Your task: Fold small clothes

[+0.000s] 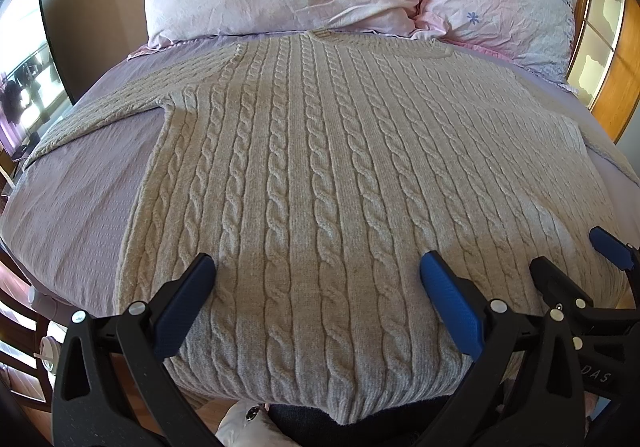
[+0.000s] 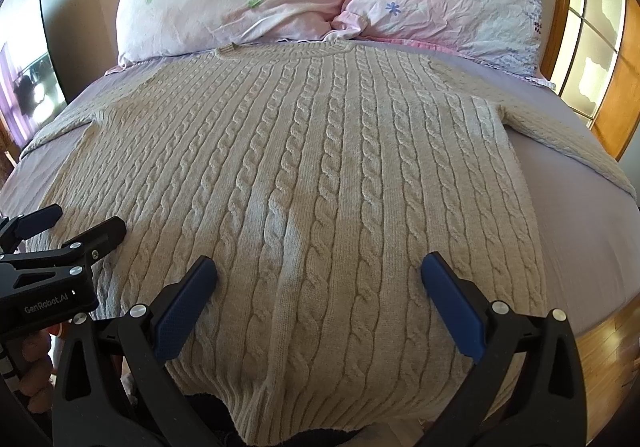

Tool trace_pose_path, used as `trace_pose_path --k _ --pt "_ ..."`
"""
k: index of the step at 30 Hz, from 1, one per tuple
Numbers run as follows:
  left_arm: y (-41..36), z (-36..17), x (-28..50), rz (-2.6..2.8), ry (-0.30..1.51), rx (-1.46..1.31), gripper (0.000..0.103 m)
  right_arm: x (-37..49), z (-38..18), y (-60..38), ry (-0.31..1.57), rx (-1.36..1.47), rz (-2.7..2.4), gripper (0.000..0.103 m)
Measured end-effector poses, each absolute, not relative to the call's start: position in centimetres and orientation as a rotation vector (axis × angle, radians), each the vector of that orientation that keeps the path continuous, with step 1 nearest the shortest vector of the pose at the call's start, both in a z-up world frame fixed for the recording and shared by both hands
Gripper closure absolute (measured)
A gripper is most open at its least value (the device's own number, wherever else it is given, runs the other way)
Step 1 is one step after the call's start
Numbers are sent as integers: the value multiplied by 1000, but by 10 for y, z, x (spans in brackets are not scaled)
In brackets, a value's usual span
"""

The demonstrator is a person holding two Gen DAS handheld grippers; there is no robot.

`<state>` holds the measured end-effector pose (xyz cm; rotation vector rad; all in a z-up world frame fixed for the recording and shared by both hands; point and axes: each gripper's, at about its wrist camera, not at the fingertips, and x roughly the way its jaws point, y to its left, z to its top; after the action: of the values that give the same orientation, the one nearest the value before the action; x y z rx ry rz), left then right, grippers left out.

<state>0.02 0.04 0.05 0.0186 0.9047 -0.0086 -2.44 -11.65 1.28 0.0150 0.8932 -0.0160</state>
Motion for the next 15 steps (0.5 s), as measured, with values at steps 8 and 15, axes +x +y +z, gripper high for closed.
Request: trace_pose_path --k 8,15 --pt "0 3 3 -13 905 19 2 -26 13 -119 851 -3 25 1" --pt "6 1 8 -61 920 24 2 -21 46 -231 705 319 -10 1"
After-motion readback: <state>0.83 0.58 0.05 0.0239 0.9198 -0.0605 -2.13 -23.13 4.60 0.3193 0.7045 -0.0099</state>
